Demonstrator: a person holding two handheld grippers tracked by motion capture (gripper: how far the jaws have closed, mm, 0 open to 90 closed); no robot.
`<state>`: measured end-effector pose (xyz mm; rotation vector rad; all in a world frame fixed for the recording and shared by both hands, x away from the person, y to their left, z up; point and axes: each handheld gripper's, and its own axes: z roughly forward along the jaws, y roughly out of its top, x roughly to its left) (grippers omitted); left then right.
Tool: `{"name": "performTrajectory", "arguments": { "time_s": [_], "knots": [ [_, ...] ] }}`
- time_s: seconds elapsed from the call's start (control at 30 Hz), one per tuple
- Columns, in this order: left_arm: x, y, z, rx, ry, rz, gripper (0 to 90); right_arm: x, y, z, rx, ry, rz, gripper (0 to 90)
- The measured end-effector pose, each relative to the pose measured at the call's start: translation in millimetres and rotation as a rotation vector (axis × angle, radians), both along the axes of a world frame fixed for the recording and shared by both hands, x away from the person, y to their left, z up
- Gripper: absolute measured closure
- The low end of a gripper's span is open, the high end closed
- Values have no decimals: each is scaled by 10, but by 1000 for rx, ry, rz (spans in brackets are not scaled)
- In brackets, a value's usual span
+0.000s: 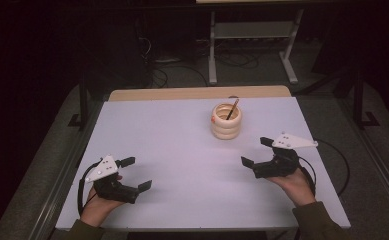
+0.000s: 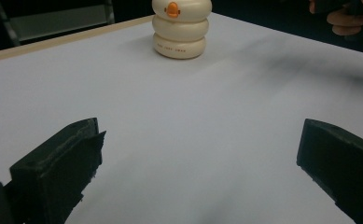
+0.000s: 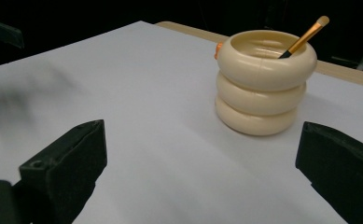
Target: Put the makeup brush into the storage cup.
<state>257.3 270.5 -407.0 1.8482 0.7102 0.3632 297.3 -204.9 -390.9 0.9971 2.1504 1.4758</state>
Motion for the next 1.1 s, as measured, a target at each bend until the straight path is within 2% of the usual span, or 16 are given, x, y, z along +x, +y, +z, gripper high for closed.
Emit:
{"name": "performTrajectory", "arguments": {
  "time_s": [0.3,0.57,0.87,1.1],
  "knots": [
    [-1,10,5,2,-2,2,0,-168,-170,-82,17,-7,-35,14],
    [0,23,7,-9,-4,7,0,-289,-241,-168,25,1,-36,14],
    [-7,28,16,-7,-10,8,0,-368,-293,-258,29,-2,-38,13],
    [-7,28,15,-11,-11,8,0,-386,-308,-273,39,-14,-44,14]
  ]
}}
